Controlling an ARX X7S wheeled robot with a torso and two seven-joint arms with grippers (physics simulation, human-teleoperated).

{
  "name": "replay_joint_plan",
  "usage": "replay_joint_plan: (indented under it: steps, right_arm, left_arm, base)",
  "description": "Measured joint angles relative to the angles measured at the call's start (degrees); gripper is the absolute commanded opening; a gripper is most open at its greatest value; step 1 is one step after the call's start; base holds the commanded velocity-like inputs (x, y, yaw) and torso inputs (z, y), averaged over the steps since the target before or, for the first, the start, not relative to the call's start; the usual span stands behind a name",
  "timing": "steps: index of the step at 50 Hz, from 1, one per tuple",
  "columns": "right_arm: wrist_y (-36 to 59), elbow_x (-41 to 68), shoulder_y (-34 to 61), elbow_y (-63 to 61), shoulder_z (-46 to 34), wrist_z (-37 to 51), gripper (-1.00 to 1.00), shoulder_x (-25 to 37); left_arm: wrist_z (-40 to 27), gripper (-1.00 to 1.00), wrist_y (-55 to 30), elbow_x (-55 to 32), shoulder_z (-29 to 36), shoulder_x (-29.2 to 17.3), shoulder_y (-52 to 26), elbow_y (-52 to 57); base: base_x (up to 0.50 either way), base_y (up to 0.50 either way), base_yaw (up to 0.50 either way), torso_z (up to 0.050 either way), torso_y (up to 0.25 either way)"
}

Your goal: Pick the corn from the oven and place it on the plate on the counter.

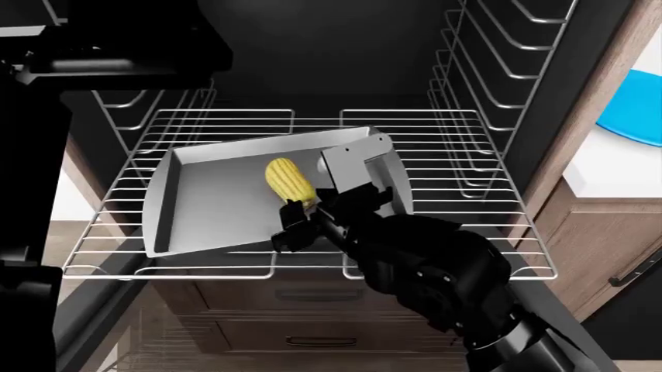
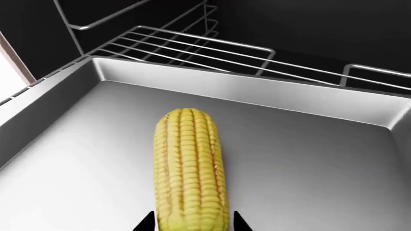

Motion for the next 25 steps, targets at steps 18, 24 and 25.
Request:
replay_joint_plan:
  steps: [18,24,25]
  right_arm:
    - [-0.43,1.57,0.13,-0.91,-0.77,0.13,-1.00,0.50]
    - [-0.24,2.26,0.25,-2.22,-0.82,0.61,-1.00,0.99]
    - [-0.18,2.40,0.27,-2.49,-0.81,0.74,-1.00,1.09]
  left_arm:
    - [0.32,1.00,0.57,0.42,0.31,-0.20,0.22,0.05]
    - [0.07,1.00,0.70,0.28,0.61,-0.22,0.01,0.07]
    - [0.01,1.00,0.72,0.24,0.67,-0.22,-0.05,0.06]
  base:
    - [0.00,0.00,0.00,0.000,0.000]
    - [0.00,0.00,0.00,0.000,0.000]
    - [0.00,0.00,0.00,0.000,0.000]
